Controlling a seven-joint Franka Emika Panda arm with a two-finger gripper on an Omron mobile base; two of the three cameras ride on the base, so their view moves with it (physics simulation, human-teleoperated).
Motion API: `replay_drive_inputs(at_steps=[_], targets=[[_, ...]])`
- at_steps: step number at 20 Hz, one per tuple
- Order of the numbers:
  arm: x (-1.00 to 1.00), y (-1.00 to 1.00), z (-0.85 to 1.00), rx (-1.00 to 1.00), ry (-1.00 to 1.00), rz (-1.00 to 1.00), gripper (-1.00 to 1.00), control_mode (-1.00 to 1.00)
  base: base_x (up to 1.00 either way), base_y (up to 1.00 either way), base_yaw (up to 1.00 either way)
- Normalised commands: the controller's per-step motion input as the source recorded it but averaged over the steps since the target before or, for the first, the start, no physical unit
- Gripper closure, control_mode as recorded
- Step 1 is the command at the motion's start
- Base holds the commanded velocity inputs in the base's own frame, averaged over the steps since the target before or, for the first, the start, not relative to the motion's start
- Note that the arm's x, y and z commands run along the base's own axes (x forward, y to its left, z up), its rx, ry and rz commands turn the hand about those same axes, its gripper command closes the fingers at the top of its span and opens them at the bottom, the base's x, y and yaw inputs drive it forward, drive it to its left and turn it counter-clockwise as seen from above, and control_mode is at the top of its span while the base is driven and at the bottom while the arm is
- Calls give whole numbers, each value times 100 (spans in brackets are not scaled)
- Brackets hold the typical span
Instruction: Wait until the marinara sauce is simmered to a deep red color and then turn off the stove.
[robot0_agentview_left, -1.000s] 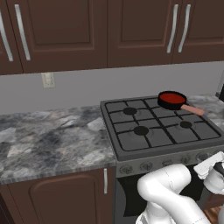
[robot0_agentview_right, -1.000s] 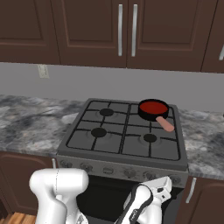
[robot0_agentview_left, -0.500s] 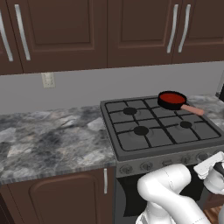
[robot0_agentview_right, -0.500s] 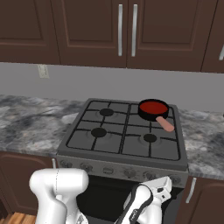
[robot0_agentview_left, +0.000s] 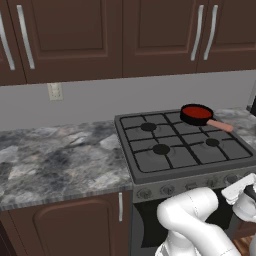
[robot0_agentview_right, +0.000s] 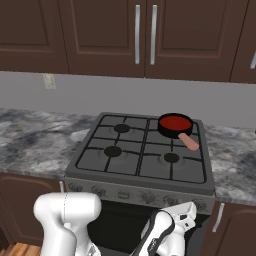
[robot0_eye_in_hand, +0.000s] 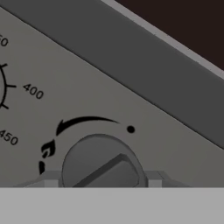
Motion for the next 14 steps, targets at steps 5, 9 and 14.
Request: replay_drive_inputs(at_steps=[5, 9, 14], targets=[[0, 0, 0, 7, 0, 0, 100, -100, 0, 0, 0], [0, 0, 0, 10, 0, 0, 100, -100, 0, 0, 0], [0, 0, 0, 12, 0, 0, 100, -100, 0, 0, 0]])
